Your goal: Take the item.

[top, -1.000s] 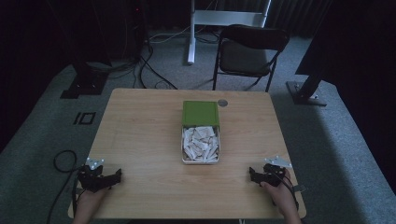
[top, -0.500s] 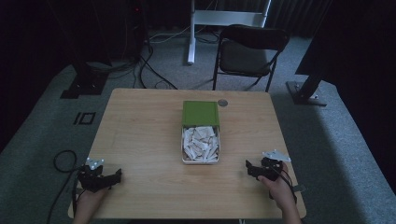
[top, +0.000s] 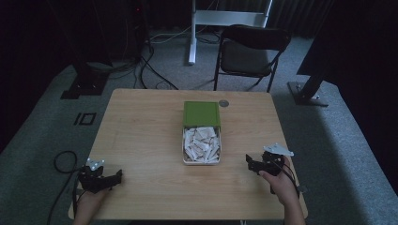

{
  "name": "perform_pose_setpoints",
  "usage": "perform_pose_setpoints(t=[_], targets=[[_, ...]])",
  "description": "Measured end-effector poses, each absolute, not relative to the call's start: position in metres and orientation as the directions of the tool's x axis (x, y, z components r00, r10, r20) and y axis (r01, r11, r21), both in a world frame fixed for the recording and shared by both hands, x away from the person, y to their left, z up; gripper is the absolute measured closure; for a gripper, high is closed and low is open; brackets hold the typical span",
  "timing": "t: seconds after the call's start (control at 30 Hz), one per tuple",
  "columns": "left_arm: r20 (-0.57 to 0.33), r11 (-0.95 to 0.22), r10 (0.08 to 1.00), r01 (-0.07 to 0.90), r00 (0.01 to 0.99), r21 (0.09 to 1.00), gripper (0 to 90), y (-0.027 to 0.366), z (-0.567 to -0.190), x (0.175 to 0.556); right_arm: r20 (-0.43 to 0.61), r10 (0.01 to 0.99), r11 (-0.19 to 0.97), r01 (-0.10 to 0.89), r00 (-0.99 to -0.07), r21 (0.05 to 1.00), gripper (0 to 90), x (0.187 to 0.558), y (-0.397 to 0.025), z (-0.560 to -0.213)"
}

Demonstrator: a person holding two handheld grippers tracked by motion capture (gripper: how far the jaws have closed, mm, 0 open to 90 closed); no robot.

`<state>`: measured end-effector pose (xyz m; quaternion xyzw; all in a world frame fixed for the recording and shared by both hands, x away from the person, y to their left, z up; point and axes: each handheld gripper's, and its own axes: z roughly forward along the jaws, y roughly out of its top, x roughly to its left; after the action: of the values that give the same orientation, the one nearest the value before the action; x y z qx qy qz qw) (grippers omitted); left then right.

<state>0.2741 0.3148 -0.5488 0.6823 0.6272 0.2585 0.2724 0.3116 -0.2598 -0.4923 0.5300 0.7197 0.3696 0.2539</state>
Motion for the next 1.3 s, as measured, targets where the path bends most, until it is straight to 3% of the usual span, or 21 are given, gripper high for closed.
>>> perform_pose_setpoints(t=[1.0,1.3], targets=[[0.011,-0.065,0.997,0.716,0.080,0.695,2.7,0.315,-0.549,0.274,0.063,0.861,0.211,0.466,-0.505,0.859,18.2,0.329,-0.193,-0.443],[0.011,-0.065,0.997,0.716,0.080,0.695,2.7,0.315,-0.549,0.274,0.061,0.817,0.249,0.446,-0.573,0.859,23.0,0.331,-0.170,-0.440]])
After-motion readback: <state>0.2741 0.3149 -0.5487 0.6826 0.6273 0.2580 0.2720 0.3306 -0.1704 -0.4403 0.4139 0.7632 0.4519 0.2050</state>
